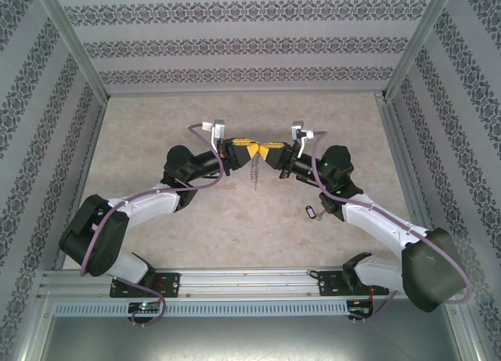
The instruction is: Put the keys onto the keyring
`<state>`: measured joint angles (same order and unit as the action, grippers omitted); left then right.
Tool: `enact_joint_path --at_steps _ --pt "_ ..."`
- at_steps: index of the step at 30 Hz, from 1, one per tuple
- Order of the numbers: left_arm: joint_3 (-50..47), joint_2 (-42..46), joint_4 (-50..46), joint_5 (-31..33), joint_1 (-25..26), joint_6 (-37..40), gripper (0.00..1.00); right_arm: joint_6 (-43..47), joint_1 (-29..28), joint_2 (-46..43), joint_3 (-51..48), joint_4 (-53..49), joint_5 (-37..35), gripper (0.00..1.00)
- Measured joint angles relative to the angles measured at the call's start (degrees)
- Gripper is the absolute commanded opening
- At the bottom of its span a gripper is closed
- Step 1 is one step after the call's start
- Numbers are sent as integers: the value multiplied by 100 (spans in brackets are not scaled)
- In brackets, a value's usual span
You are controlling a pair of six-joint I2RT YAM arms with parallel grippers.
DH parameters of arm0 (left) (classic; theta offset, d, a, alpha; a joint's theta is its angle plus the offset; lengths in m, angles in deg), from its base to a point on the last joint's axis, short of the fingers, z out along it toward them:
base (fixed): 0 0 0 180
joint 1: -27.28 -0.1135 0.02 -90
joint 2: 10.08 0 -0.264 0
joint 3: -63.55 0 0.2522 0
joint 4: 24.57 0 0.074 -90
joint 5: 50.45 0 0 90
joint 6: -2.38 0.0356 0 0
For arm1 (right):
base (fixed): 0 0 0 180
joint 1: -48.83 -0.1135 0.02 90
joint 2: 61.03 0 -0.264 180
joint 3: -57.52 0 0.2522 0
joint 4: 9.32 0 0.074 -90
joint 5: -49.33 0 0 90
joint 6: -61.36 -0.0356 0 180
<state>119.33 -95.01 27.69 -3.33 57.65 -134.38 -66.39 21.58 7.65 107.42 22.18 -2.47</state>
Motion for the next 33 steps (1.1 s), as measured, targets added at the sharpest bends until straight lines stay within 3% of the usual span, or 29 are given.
enact_joint_path --at_steps 5,8,11,15,22,33 --pt "0 -2 4 22 0 31 2 -2 4 -33 0 0 4 0" --pt "0 -7 11 20 0 87 0 -2 13 -39 0 -4 17 2" --pt "-2 -33 70 -13 2 116 0 -9 74 -98 -7 -109 -2 39" --pt "-17 -44 249 -44 4 175 0 -28 435 -568 -186 -472 -271 56" --pt "-22 -116 782 -212 4 542 0 -48 997 -1731 -354 -1770 -1045 61" --pt "157 -326 1038 -621 4 1519 0 -57 1064 -1729 -417 -2708 -1340 62"
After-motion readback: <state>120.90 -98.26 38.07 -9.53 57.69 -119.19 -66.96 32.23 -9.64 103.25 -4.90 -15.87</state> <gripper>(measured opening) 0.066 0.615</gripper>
